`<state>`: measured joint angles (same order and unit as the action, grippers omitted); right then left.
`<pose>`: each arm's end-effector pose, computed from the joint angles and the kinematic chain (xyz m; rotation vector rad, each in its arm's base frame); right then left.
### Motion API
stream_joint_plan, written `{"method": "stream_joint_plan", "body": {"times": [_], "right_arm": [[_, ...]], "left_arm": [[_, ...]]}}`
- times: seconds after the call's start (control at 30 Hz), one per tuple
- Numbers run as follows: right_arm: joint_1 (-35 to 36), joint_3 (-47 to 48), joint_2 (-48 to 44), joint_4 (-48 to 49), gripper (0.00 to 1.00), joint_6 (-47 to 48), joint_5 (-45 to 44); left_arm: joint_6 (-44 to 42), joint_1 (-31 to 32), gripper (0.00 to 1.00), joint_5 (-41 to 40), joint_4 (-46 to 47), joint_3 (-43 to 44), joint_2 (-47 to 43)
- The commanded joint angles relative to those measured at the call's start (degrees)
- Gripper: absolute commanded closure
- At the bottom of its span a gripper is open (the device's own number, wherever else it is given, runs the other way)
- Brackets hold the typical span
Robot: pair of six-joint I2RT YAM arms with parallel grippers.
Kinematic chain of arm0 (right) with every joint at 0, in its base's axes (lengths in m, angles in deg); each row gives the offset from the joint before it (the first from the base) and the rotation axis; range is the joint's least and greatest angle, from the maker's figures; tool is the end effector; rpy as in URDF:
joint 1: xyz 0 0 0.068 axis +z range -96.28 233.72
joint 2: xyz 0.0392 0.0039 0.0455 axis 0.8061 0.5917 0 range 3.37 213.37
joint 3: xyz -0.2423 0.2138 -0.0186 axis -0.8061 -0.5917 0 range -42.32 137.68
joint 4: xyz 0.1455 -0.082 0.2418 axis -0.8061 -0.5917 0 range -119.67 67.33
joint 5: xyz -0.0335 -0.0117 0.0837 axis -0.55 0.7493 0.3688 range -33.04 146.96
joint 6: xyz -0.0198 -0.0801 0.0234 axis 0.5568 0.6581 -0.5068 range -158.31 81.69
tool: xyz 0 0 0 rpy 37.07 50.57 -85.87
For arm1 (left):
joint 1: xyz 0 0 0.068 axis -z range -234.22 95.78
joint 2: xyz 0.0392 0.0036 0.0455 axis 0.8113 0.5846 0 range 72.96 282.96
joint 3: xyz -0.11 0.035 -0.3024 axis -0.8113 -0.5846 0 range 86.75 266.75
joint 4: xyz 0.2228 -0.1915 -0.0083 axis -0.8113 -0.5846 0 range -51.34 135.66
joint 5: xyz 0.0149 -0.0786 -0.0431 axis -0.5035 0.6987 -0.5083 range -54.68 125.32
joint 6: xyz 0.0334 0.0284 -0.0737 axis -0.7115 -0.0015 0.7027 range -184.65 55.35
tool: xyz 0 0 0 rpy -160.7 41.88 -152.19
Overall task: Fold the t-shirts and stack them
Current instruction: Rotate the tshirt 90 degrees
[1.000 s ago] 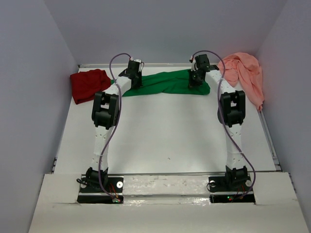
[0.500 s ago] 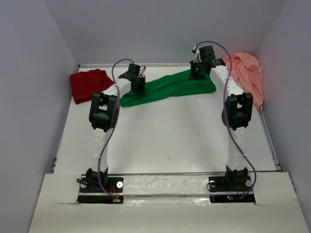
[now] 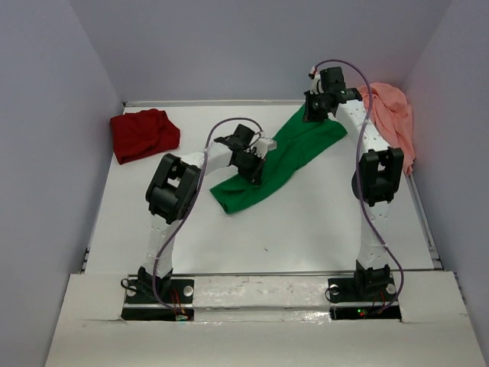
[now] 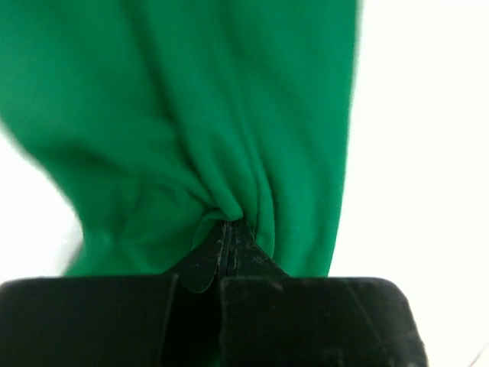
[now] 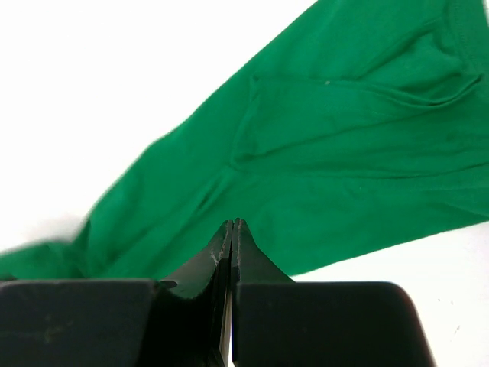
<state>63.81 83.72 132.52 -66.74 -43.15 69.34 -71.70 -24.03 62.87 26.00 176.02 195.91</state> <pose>0.5902 0.1215 0.2951 -0.2119 2.3940 0.3805 0.4509 -0.3028 0.1608 0.9928 2.3090 -0.7681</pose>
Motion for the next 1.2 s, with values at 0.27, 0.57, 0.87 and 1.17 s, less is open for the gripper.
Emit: {"method": "stream_joint_plan", "body": {"times": [0.27, 0.57, 0.87, 1.17], "right_arm": [[-0.3, 6.8, -2.7, -3.2, 1.0, -0.7, -1.1], [-0.3, 4.7, -3.0, -4.0, 1.0, -0.7, -0.3], [-0.3, -1.0, -4.2, -3.6, 0.96, -0.4, 6.2], [-0.3, -11.4, -6.7, -3.5, 1.0, 1.1, 8.1]], "left_arm": [[-23.6, 19.6, 1.0, 28.0, -26.9, 3.9, 3.7], [-15.4, 22.0, 1.0, 28.1, -18.7, 9.4, 2.2], [-1.8, 10.8, 0.42, 9.7, 2.9, 3.3, -10.6], [4.2, 4.3, 0.3, -24.4, 15.5, -6.2, -26.1]]}}
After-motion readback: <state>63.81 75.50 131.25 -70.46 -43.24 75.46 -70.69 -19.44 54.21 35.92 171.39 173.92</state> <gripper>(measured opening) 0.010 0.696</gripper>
